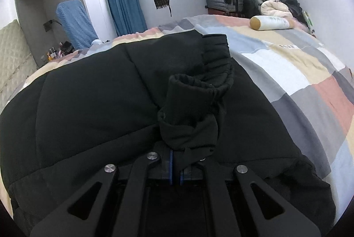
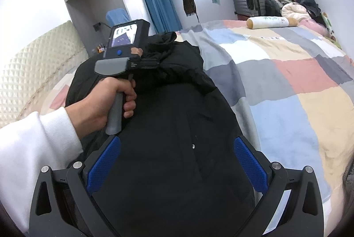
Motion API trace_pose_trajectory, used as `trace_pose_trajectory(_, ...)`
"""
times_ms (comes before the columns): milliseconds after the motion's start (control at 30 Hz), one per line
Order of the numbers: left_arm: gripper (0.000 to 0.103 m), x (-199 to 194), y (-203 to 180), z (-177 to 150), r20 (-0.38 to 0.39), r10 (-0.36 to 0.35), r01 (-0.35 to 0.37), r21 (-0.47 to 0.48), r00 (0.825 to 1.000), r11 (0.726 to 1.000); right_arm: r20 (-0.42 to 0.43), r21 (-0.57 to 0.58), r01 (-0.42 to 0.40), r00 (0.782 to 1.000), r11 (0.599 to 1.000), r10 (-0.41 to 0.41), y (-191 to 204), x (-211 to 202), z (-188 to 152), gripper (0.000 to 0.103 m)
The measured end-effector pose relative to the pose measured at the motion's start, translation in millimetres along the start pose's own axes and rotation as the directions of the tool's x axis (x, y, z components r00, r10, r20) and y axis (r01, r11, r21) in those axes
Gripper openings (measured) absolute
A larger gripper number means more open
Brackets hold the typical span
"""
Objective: Fold large clothes
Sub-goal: 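Carry the held sleeve with the left tool across the jacket body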
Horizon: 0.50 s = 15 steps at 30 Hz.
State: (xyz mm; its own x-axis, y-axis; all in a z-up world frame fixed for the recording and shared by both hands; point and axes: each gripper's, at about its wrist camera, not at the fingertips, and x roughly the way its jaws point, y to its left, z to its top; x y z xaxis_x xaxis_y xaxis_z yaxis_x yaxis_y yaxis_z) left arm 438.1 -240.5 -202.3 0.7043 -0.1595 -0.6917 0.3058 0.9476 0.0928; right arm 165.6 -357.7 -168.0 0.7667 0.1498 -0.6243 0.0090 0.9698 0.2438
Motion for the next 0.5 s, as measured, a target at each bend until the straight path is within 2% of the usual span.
trace_pose_trajectory(67,0.005,-7.7,1.4,-0.4,0.004,-0.024,0.024,-0.014,1.000,1.000,-0.006,0.005,-0.003,1.000,1.000,0.003,-0.5,2.4,0.5,0.103)
trace_pose_trajectory(167,0.022,-15.1,4.0,-0.7,-0.004,-0.076,0.076,-0.057,0.997,0.996,-0.010,0.006,0.003,1.000,1.000,-0.002,-0.6,3.0,0.1,0.103)
trace_pose_trajectory(233,0.047,-25.0,8.5,-2.0,-0.011,-0.116,0.114,-0.098,0.993,0.989,-0.007,0.002,0.009,1.000,1.000,-0.009,0.6,1.6,-0.8,0.103)
trace_pose_trajectory(267,0.053,-29.7,9.0,-2.6,-0.005,-0.122,0.121,-0.105,0.993,0.987,-0.006,0.001,0.009,1.000,1.000,-0.009,2.1,0.4,-1.4,0.103)
trace_pose_trajectory(300,0.067,-36.7,8.9,-3.7,0.003,-0.120,0.119,-0.106,0.993,0.987,-0.003,0.000,0.011,1.000,1.000,-0.011,3.3,-1.5,-1.9,0.103)
trace_pose_trajectory(333,0.076,-49.0,9.3,-5.0,0.024,-0.110,0.112,-0.102,0.994,0.988,0.001,-0.002,0.011,1.000,1.000,-0.011,3.8,-2.5,-2.1,0.103)
trace_pose_trajectory(500,0.077,-96.5,28.2,-8.0,0.085,-0.125,0.134,-0.112,0.989,0.985,0.053,-0.009,-0.015,0.998,1.000,0.016,9.3,-14.2,0.2,0.103)
